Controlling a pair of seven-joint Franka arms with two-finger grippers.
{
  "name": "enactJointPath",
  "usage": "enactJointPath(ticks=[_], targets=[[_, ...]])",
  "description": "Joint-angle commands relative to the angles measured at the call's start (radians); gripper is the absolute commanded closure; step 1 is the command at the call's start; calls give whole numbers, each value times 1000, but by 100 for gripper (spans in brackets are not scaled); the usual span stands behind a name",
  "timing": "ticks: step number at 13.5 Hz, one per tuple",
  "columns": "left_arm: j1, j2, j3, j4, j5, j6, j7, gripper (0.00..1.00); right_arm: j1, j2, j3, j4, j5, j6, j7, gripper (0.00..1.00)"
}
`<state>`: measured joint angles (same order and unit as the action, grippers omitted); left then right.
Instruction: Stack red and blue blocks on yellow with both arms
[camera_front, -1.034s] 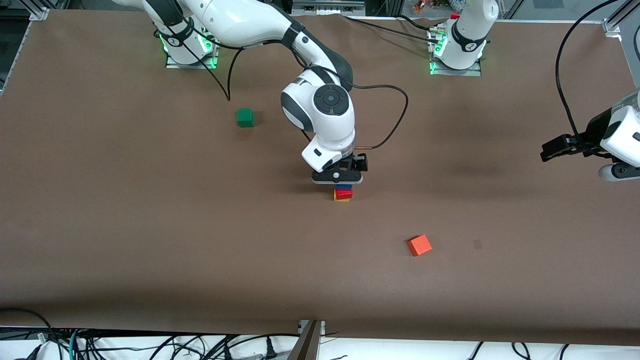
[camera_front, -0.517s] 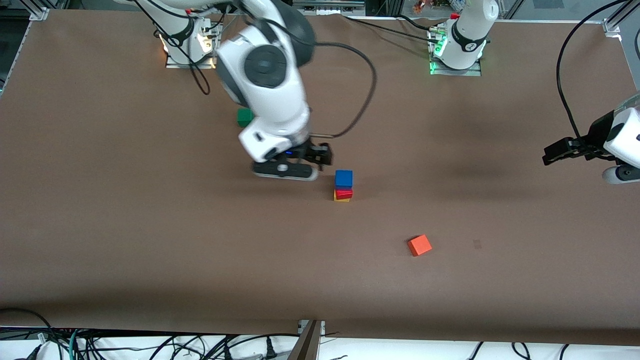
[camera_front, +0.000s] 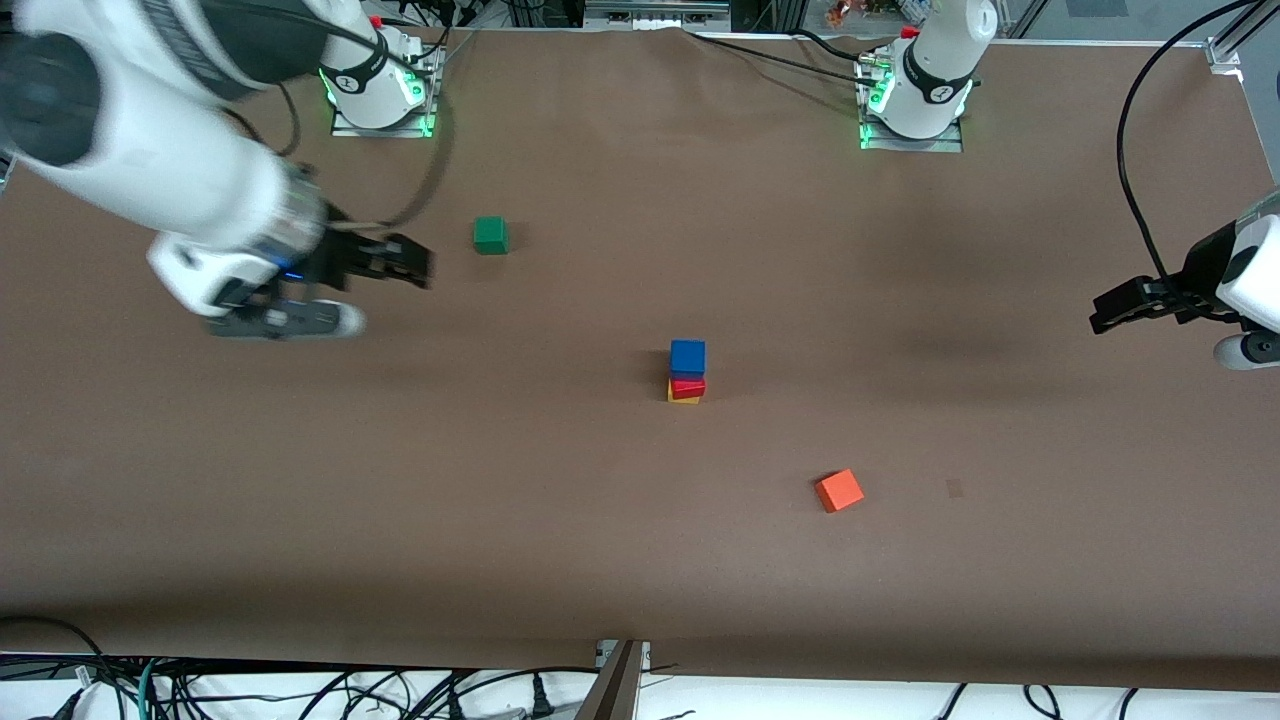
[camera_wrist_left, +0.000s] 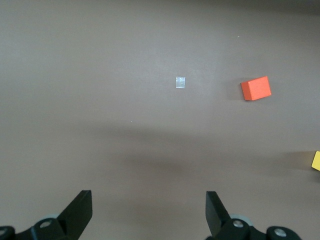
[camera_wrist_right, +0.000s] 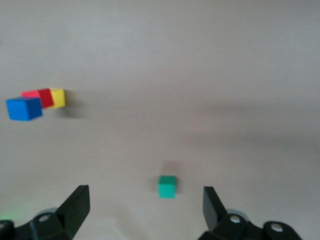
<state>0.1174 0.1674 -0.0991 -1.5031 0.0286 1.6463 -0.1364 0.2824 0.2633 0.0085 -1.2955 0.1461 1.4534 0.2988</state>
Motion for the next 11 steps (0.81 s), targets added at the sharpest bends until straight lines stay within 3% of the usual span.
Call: enactJointPath(ticks=[1,5,11], targets=[[-2,17,4,37,-21,-11,4,0,-41,-235,18,-308,-37,76,-69,0],[-1,17,4,37,-22,-11,0,0,-42,-263,4,-332,-106,90,-110,0],[4,17,4,37,-24,-11,-2,0,-43,-239,-8,-308,-134,94,-128,0]])
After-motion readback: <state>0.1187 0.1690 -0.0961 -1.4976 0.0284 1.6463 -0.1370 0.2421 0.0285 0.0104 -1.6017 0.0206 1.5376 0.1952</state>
